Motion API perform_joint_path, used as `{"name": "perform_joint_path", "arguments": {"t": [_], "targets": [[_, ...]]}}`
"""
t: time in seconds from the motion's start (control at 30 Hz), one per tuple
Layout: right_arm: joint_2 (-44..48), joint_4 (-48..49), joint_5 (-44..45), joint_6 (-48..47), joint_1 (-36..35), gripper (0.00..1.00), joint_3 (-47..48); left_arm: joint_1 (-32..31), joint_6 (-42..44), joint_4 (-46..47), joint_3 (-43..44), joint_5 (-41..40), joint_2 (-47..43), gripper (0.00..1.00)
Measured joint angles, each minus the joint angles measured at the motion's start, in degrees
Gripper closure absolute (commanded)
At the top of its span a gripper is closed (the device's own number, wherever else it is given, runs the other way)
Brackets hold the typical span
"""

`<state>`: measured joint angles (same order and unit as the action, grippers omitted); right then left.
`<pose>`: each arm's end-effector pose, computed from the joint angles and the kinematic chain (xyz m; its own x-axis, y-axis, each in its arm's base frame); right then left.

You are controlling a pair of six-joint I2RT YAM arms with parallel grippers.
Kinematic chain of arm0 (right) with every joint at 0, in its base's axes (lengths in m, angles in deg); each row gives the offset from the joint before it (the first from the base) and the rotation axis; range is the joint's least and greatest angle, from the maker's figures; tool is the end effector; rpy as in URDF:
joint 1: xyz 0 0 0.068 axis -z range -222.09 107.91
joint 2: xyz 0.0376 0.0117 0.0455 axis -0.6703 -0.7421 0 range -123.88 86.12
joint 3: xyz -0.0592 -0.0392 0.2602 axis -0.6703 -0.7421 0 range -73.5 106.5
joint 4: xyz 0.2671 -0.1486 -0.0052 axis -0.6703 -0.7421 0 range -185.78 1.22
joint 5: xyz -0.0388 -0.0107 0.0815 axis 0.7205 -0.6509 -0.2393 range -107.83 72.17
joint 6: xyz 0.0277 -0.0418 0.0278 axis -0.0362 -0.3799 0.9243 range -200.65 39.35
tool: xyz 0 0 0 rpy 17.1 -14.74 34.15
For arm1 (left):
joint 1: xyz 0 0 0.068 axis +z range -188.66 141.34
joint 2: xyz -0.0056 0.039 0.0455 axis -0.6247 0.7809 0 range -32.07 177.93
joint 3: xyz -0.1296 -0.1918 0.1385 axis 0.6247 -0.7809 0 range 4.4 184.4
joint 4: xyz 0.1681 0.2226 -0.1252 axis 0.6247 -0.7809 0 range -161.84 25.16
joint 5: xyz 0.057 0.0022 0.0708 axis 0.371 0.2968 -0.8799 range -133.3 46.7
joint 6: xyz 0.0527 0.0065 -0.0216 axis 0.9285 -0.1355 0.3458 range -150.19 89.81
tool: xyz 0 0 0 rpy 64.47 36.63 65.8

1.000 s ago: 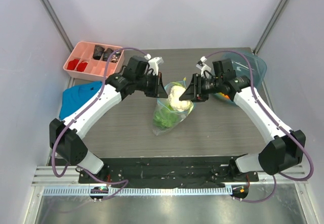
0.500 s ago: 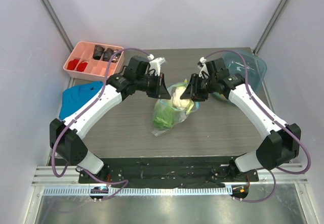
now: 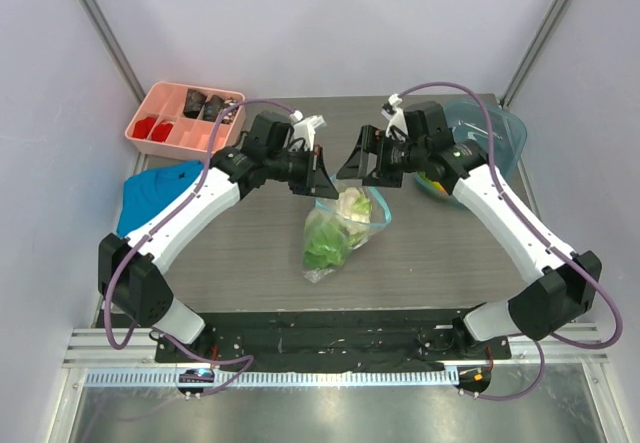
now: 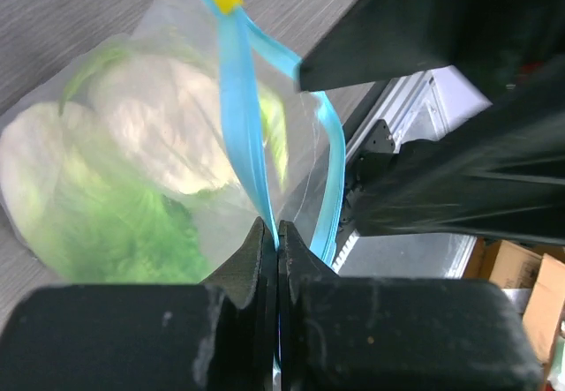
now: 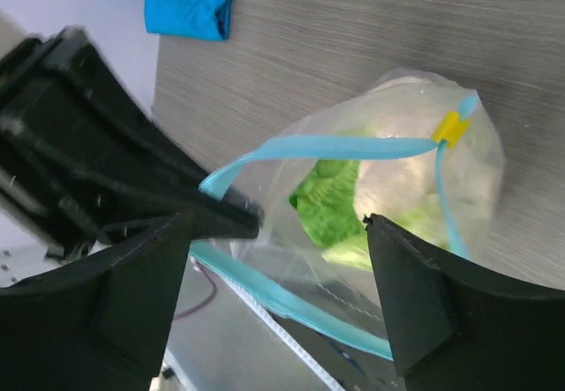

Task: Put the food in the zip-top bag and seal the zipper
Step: Place the fake vegetable in the zipper food storage bag, then adjust the zipper food storage bag at the center of the board.

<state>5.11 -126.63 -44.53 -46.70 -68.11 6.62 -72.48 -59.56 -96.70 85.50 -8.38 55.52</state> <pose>0.3137 0.1733 0.3576 -0.8613 0.1347 -0.4899 -0.2722 0.6918 0.6689 0.3110 -0.2363 0.3342 -0.8559 0.0895 -0.5093 0.4700 0.5454 -0.6940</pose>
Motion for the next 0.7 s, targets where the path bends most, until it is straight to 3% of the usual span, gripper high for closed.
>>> {"name": "perform_joint_path", "arguments": {"t": [0.23,0.37,0.43,0.47,0.53,0.57,0.67,0.7], "targets": [[3.3,-9.8,2.8,-13.5,2.6,0.22,5.9,0.6,-0.6,1.4,-1.7,1.5,-0.9,1.00],[4.7,-13.3,3.5,-19.7,4.6,0.21,2.0,0.6,-0.7,1.8,-2.6,1.8,-1.5,1.00],[4.5,-14.7,2.8,-21.3,5.1,0.25,-1.8,0.6,-0.8,2.0,-2.7,1.8,-1.6,1.00],[4.3,-15.2,2.3,-21.9,5.1,0.33,-4.2,0.6,-0.8,2.1,-2.7,1.8,-1.7,1.00],[4.1,-15.7,1.4,-22.7,5.1,0.39,-6.5,0.6,-0.8,2.2,-2.9,1.8,-1.9,0.99],[3.8,-15.9,0.7,-23.0,5.1,0.49,-7.8,0.6,-0.8,2.3,-3.0,1.8,-2.0,0.98],[2.2,-16.0,-2.4,-23.7,5.1,0.99,-9.4,0.6,-0.8,2.3,-3.4,1.8,-2.4,0.92],[1.4,-16.0,-3.5,-23.8,5.1,0.99,-9.5,0.6,-0.7,2.2,-3.4,1.7,-2.6,0.89]]}}
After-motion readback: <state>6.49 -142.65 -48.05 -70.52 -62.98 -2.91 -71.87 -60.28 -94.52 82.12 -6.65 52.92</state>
